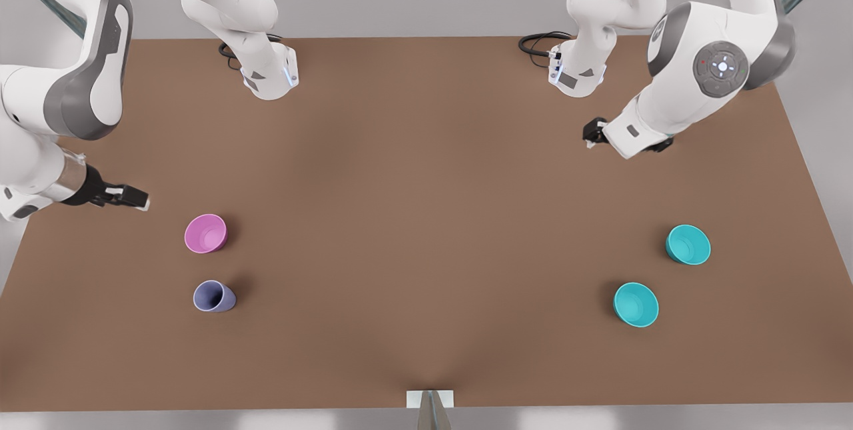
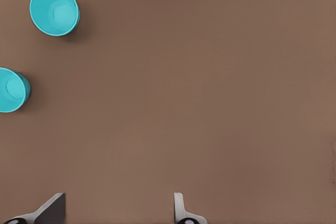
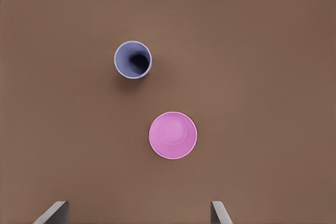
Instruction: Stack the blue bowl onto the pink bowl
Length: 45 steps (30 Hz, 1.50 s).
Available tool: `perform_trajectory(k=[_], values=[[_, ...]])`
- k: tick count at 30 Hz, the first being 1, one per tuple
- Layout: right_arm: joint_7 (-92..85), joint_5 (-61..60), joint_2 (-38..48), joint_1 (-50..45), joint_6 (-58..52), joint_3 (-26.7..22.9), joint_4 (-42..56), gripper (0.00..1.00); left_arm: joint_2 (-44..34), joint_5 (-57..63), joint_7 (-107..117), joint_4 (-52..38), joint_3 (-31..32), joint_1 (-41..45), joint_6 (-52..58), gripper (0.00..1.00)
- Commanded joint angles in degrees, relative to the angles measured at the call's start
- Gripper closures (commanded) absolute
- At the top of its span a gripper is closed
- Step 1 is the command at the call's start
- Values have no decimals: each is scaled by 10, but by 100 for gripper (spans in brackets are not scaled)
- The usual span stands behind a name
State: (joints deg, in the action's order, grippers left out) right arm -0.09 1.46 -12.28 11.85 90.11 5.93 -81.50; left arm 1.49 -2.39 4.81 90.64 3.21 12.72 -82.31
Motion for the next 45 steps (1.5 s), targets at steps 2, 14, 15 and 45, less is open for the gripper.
perform_trajectory(k=[2, 14, 15, 45], values=[[-4, 0, 0, 0, 20, 0, -1, 0, 23, 1, 25, -4, 0, -80, -19, 0], [-37, -19, -101, 62, 419, 0, -305, 0, 50, 2, 12, -6, 4, -105, -22, 0], [-38, -19, -129, 78, 448, 2, -304, 0, 50, 2, 12, -6, 4, -104, -22, 0], [-145, -358, -188, 25, 332, 83, -234, 79, 55, -2, 11, -5, 4, -109, -11, 0]])
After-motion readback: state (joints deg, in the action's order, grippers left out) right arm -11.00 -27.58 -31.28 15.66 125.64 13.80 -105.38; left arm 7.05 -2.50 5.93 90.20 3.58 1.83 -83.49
